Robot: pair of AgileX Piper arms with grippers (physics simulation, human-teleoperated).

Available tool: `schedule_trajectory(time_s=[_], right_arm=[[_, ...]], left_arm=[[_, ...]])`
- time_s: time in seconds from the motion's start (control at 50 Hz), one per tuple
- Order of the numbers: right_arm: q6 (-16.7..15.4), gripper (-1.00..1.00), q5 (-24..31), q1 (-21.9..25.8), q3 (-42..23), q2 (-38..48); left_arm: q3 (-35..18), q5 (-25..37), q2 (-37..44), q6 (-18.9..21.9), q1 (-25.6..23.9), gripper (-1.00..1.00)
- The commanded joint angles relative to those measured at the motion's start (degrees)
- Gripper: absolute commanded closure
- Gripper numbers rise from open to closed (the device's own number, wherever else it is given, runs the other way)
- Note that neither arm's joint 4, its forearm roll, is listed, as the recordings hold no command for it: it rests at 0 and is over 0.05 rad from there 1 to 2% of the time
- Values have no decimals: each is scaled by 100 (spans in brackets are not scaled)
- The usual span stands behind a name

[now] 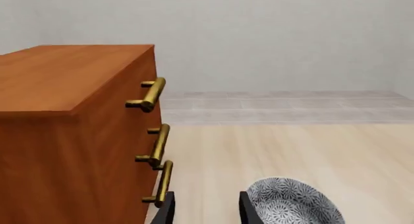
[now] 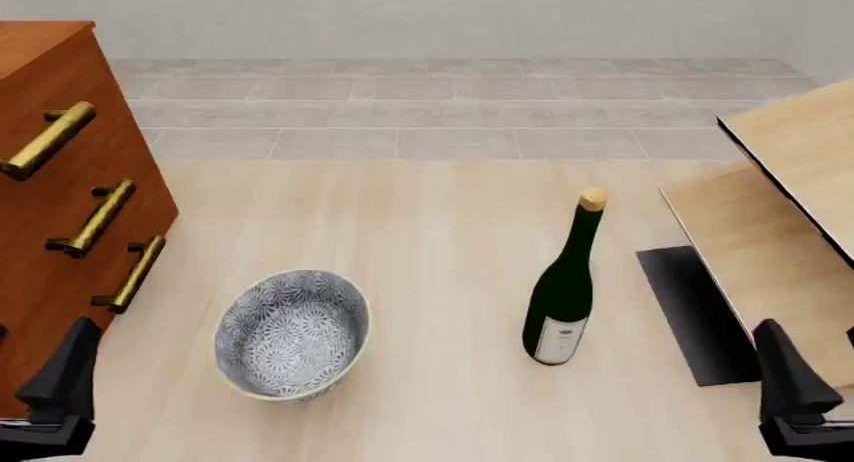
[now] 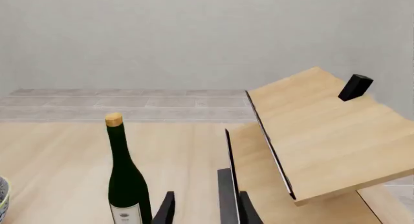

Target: Put the wine bottle on the wine rack.

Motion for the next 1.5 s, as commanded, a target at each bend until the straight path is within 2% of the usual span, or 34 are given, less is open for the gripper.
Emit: schedule_trajectory(time_s=[0.02,0.4,0.66,0.78,0.84,0.9,1.44,1.48,1.5], right_arm=[[-66,-100,-40,20,-55,86],[-188,-100,-472,336,-358,823],[-173,-100,-937,685,-686,1711],[-187,-100,-1061,805,-821,1984],[-192,-100,-1092,850,-888,2090],[-56,-100,-1073,867,-987,2165],[-4,-100,-1903,1445,-1203,3588],[25,-100,-1994,1511,-1222,3715],[210,-100,-2050,1554,-1239,3779]], left_arm=[[-4,-67,-44,91,144,-100],[9,-41,-52,149,98,-100],[8,91,-26,251,155,-100],[11,47,-51,75,163,-100],[6,43,-27,119,136,-100],[7,48,-23,122,129,-100],[10,184,-45,249,82,-100],[10,188,-45,242,79,-100],[11,193,-46,251,79,-100]])
